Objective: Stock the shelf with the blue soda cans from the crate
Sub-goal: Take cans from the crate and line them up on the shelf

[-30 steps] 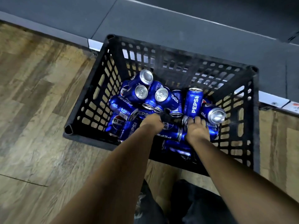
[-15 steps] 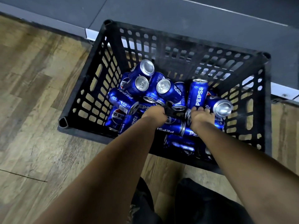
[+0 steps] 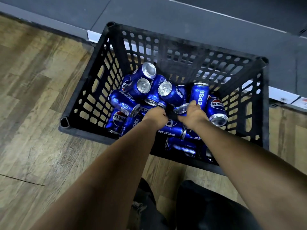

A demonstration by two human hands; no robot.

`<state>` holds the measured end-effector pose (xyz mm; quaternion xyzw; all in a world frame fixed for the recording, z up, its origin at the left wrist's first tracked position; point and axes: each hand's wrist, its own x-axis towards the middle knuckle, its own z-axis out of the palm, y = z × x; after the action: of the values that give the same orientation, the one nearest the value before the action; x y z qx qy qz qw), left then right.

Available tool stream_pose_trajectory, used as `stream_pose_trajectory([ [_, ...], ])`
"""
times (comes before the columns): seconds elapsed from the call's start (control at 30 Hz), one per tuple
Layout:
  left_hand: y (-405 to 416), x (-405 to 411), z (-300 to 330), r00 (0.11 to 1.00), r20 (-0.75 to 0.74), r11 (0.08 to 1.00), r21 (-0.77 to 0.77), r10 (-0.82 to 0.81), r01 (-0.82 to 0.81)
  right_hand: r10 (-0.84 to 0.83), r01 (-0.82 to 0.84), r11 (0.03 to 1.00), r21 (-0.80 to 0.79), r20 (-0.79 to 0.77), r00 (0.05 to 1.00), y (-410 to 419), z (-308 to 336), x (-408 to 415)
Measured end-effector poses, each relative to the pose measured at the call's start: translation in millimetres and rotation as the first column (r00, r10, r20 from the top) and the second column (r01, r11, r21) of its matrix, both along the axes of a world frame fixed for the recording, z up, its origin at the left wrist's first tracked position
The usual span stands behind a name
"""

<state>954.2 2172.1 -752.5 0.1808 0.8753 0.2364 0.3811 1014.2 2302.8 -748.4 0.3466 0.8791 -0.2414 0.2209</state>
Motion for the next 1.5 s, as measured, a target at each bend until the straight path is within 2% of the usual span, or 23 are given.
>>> stream_pose_trajectory([
  [0.07,-0.7,1.1,5.0,0.999,0.01,0.999,0.026,0.044,-0.044,-0.102,0.098,0.992,-0.078,-0.05,0.994,-2.5,3.3,-2.5],
  [0.2,-5.2,0.2,31.5,0.966,0.096,0.961,0.119,0.239,-0.25,-0.308,0.289,0.939,-0.185,-0.084,0.948,-6.7,32.6,-10.4],
  [0.33,-14.0,-3.4,88.1,0.956,0.101,0.949,0.133,0.275,-0.286,-0.37,0.344,0.914,-0.216,-0.096,0.924,-7.8,95.0,-20.3],
  [0.53,-17.2,2.2,211.5,0.986,0.081,0.988,0.032,0.146,-0.149,-0.36,0.339,0.921,-0.194,-0.084,0.929,-23.2,223.5,-16.4],
  [0.67,-25.5,11.1,308.8,0.978,0.203,0.99,-0.118,-0.05,0.075,-0.348,0.329,0.926,-0.185,-0.078,0.934,-37.3,318.3,-12.2],
  [0.77,-36.6,7.1,382.0,0.968,0.239,0.977,-0.18,-0.073,0.118,-0.405,0.384,0.906,-0.177,-0.101,0.909,-45.1,392.1,-13.0],
  [0.87,-47.6,2.2,446.7,0.986,0.134,0.978,-0.17,-0.096,0.119,-0.458,0.428,0.883,-0.194,-0.153,0.876,-49.8,464.0,-15.5],
  [0.97,-49.9,4.4,509.4,0.977,-0.032,0.956,-0.218,-0.21,0.198,-0.478,0.438,0.873,-0.216,-0.202,0.855,-52.9,529.8,-16.5],
  [1.03,-48.1,9.8,549.2,0.963,-0.084,0.948,-0.215,-0.256,0.233,-0.484,0.431,0.87,-0.241,-0.237,0.843,-55.2,571.4,-15.8],
  [1.13,-40.4,19.0,603.0,0.966,-0.106,0.967,-0.124,-0.235,0.222,-0.485,0.406,0.866,-0.29,-0.297,0.823,-55.8,631.1,-12.7],
  [1.27,-25.6,31.3,664.6,0.986,-0.123,0.981,0.147,-0.112,0.13,-0.488,0.378,0.864,-0.332,-0.374,0.788,-55.4,701.2,-6.7],
  [1.37,-15.4,37.2,695.7,0.999,-0.043,0.948,0.316,-0.022,0.034,-0.506,0.385,0.857,-0.342,-0.414,0.757,-56.8,746.9,-1.5],
  [1.5,6.4,45.0,732.7,0.995,-0.073,0.917,0.398,0.068,-0.033,-0.53,0.397,0.846,-0.357,-0.468,0.707,-52.1,797.4,3.3],
])
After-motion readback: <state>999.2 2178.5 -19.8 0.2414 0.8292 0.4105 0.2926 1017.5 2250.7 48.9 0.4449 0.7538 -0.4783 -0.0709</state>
